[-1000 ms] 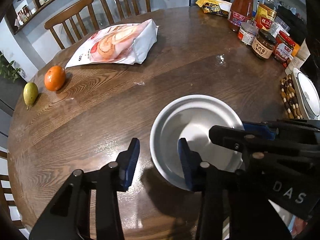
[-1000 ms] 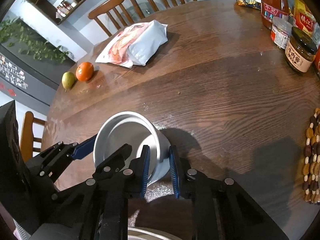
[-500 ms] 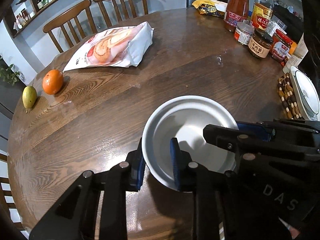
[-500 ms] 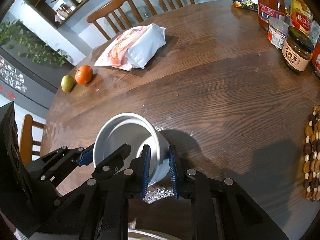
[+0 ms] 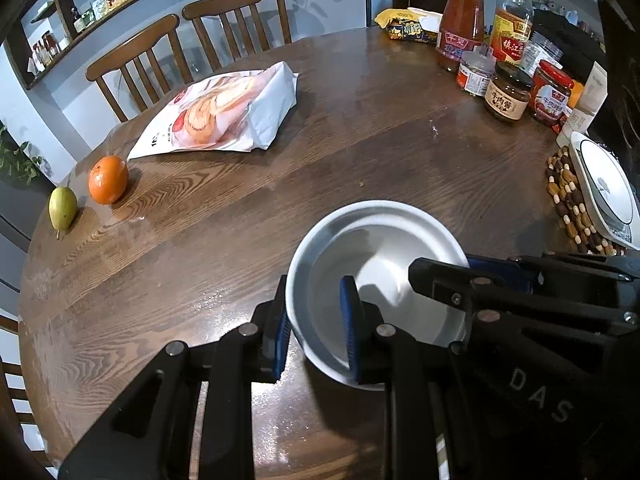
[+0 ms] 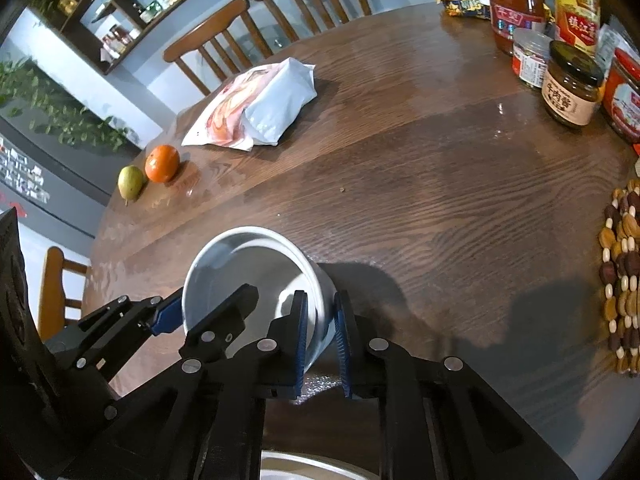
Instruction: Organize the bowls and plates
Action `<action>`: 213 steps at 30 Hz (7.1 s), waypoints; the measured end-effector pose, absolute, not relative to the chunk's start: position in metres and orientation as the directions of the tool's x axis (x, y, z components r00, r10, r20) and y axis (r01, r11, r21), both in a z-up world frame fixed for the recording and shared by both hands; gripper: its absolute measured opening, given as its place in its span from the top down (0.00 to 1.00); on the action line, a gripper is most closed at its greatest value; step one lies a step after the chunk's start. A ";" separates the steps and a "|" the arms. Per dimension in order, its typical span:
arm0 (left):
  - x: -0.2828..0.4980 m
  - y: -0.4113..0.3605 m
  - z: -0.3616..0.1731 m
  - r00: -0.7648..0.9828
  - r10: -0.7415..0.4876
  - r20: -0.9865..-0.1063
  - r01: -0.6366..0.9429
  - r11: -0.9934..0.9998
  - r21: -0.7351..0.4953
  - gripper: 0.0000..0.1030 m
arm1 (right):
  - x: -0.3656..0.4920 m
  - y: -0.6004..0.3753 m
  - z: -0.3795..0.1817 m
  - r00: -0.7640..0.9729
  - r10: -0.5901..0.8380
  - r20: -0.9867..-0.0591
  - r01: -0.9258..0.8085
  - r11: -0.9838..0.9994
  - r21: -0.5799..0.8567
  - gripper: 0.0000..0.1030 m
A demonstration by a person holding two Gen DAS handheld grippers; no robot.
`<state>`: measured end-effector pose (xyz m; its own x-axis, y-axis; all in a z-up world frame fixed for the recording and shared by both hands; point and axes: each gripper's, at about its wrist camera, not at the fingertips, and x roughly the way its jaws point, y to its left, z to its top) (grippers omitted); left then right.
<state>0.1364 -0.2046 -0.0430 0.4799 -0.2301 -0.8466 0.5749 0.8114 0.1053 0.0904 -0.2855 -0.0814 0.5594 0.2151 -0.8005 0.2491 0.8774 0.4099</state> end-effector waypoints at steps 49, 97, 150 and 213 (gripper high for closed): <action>-0.003 -0.186 0.031 0.596 -0.386 -0.704 0.658 0.737 0.154 0.80 | -0.063 -0.261 -0.008 0.713 0.084 -0.696 0.282 0.875 0.395 0.84; 0.000 -0.196 -0.029 0.422 -0.314 -0.850 0.686 0.724 0.073 0.80 | -0.069 -0.263 -0.068 0.590 0.139 -0.795 0.340 0.850 0.401 0.84; 0.008 -0.194 -0.039 0.414 -0.306 -0.857 0.679 0.731 0.067 0.79 | -0.060 -0.256 -0.065 0.578 0.076 -0.813 0.344 0.880 0.328 0.84; 0.005 -0.184 -0.020 0.471 -0.327 -0.819 0.660 0.747 0.082 0.49 | -0.071 -0.257 -0.051 0.618 0.072 -0.783 0.362 0.858 0.365 0.84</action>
